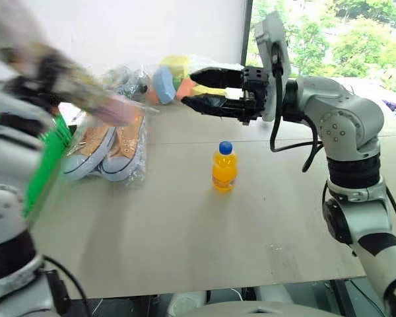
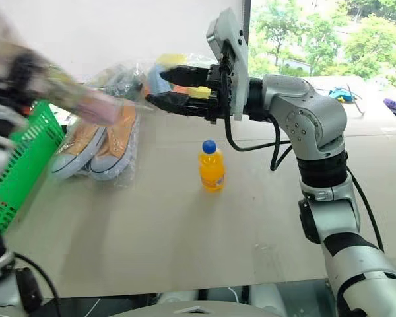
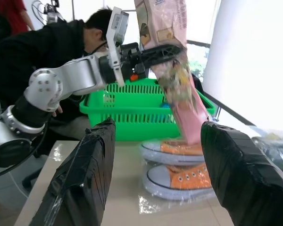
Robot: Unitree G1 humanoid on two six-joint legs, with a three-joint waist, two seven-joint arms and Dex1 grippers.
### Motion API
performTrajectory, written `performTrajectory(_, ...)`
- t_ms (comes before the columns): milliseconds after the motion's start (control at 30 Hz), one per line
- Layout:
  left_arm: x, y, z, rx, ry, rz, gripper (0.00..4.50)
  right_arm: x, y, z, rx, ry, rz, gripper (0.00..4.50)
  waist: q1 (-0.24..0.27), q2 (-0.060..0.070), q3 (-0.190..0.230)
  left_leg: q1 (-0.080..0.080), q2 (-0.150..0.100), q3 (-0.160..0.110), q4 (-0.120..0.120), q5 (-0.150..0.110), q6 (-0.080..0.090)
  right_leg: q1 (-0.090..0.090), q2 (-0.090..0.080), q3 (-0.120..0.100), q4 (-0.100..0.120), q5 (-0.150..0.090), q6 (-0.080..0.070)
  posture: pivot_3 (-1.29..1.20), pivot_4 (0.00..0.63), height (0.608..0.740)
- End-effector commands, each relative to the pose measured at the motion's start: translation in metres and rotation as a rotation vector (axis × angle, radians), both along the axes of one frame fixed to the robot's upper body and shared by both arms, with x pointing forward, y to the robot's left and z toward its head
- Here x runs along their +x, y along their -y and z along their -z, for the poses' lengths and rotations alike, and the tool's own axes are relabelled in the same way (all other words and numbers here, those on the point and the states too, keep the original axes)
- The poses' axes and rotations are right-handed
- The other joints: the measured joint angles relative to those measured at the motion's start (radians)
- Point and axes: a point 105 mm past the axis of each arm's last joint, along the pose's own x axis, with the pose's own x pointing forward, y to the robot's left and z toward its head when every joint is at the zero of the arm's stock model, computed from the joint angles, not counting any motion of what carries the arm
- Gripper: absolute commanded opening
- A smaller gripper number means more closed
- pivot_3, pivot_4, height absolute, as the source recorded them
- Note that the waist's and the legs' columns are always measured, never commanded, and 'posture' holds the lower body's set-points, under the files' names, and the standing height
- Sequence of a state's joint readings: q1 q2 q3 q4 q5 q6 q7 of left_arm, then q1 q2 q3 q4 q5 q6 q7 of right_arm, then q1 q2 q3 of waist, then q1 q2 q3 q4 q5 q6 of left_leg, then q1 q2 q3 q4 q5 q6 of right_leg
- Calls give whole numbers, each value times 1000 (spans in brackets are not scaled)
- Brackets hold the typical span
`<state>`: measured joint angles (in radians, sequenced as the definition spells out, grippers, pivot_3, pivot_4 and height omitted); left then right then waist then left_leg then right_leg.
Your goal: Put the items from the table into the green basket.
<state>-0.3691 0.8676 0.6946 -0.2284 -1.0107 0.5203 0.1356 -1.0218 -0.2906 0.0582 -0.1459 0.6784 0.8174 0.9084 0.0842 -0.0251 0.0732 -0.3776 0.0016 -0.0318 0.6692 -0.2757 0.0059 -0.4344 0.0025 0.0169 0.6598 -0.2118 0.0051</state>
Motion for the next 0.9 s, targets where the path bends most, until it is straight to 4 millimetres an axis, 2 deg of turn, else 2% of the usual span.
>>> performTrajectory(33,-54,-74,-44,164,103,-399,1243,-21,-4,-10,58,51,-90,3036,2,-4,-2,0,0,0,0,0,0,0,0,0,0,0,0,254,0,740)
performTrajectory(67,-63,-87,-47,245,75,-470,1243,-24,-5,-10,64,54,-112,3036,2,-4,-3,0,0,1,-1,0,0,0,0,0,-1,0,0,259,0,740)
performTrajectory(133,-67,-102,-48,378,1,-524,1243,-28,-7,-9,67,63,-138,3036,8,-4,-3,1,0,2,-1,0,0,0,-1,0,-1,0,0,262,0,740)
performTrajectory(267,-57,-141,-16,455,-215,-535,1243,-31,-10,-8,68,80,-165,3036,34,-5,-7,1,0,-1,-1,1,-1,2,-2,-4,-3,-1,1,275,0,740)
performTrajectory(367,-47,-157,10,488,-345,-482,1243,-28,-14,-8,70,89,-149,3036,44,-9,-10,1,0,-1,-1,1,-2,2,-2,-5,-3,-3,4,277,0,740)
performTrajectory(467,-37,-160,23,520,-404,-404,1243,-20,-16,-5,47,106,-91,3036,45,-17,-16,1,1,-3,-1,2,-4,3,-2,-8,-2,-2,4,264,0,740)
performTrajectory(567,-25,-157,33,560,-466,-350,1243,-3,-16,2,-21,110,21,3036,44,-24,-20,0,1,-3,-1,2,-4,2,-2,-9,-3,0,0,233,0,740)
performTrajectory(700,-13,-156,35,540,-475,-331,1243,15,-15,8,-84,90,118,3036,38,-25,-21,-2,1,-2,-1,2,-4,1,-3,-8,-3,0,0,210,0,740)
performTrajectory(900,-6,-158,49,499,-550,-307,1243,21,-16,6,-101,102,128,3036,20,-26,-21,-4,1,-1,-2,2,-4,-4,-4,-7,2,1,-1,206,0,740)
